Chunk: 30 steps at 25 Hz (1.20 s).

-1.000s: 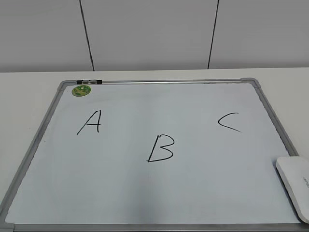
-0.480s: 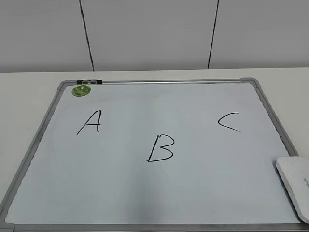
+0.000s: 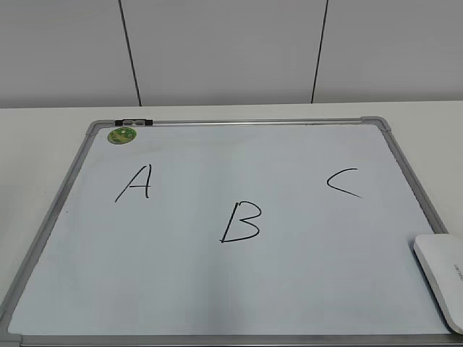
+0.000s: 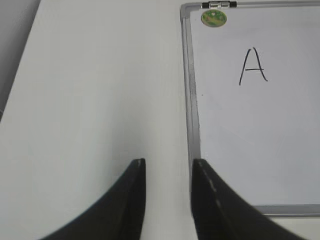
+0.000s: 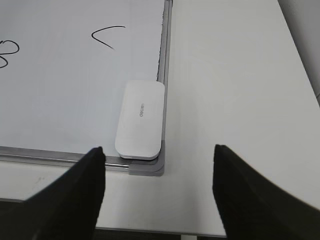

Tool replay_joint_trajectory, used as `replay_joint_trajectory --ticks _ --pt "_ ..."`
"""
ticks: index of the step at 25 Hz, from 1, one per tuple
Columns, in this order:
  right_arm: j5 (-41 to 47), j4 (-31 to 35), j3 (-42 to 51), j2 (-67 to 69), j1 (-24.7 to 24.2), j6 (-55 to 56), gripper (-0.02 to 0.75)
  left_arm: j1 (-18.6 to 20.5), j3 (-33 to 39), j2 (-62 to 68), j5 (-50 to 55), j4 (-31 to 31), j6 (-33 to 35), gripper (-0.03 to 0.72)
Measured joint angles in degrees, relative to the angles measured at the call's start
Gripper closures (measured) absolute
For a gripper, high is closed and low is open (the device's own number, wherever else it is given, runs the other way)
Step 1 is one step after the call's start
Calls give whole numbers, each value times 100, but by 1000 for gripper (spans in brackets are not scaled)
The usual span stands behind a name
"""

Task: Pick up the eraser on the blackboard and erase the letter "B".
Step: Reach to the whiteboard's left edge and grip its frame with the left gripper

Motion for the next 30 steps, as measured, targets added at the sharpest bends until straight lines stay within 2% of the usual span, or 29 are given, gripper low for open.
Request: replay_joint_trajectory --ticks 10,21,30 --pt "0 0 0 0 0 0 237 0 -764 3213 -900 -561 0 447" --pt "0 0 0 0 0 0 238 0 -2206 6002 -1079 -561 0 447" --pt "0 0 0 0 0 0 238 -41 -3082 7478 -976 -401 65 447"
